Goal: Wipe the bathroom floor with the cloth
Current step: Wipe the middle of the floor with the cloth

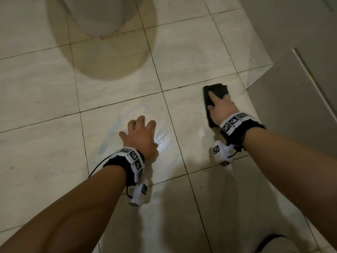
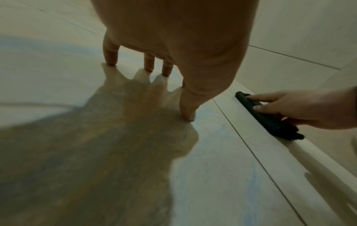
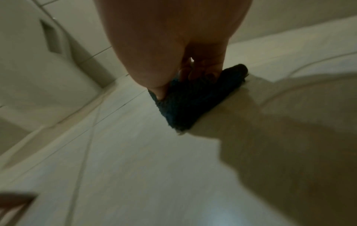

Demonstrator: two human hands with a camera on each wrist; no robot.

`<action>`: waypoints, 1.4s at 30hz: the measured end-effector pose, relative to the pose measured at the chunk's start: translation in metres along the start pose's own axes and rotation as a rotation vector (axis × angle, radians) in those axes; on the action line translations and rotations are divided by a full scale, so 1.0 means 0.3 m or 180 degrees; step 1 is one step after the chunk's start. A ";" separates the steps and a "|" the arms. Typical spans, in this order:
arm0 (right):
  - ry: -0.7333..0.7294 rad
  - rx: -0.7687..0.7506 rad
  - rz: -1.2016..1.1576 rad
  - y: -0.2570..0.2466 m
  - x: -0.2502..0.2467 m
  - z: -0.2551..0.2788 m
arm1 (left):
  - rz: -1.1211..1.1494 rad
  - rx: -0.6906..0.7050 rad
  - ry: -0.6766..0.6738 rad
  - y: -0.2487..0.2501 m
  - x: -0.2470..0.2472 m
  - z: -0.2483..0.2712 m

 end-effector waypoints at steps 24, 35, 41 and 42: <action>0.0230 -0.0281 -0.0030 0.115 0.111 0.302 | 0.0022 -0.0050 -0.0059 -0.005 0.007 -0.007; 0.0026 0.0599 -0.0046 0.363 0.037 0.245 | -0.0001 -0.0028 -0.0028 -0.006 -0.004 0.013; -0.0147 0.0029 0.0122 0.111 0.094 0.235 | 0.0703 0.0074 -0.0070 -0.069 -0.032 0.005; -0.0131 -0.0151 0.0154 0.049 0.110 0.239 | 0.0827 0.0051 0.0005 -0.095 -0.045 0.003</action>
Point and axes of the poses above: each hand's wrist, its own z-axis away from the middle knuckle, its own x-axis out of the palm, y = z × x, the point moved 8 cm from there along -z, towards the middle knuckle, and after that the axes turned 4 degrees about -x, right-handed, at the moved point
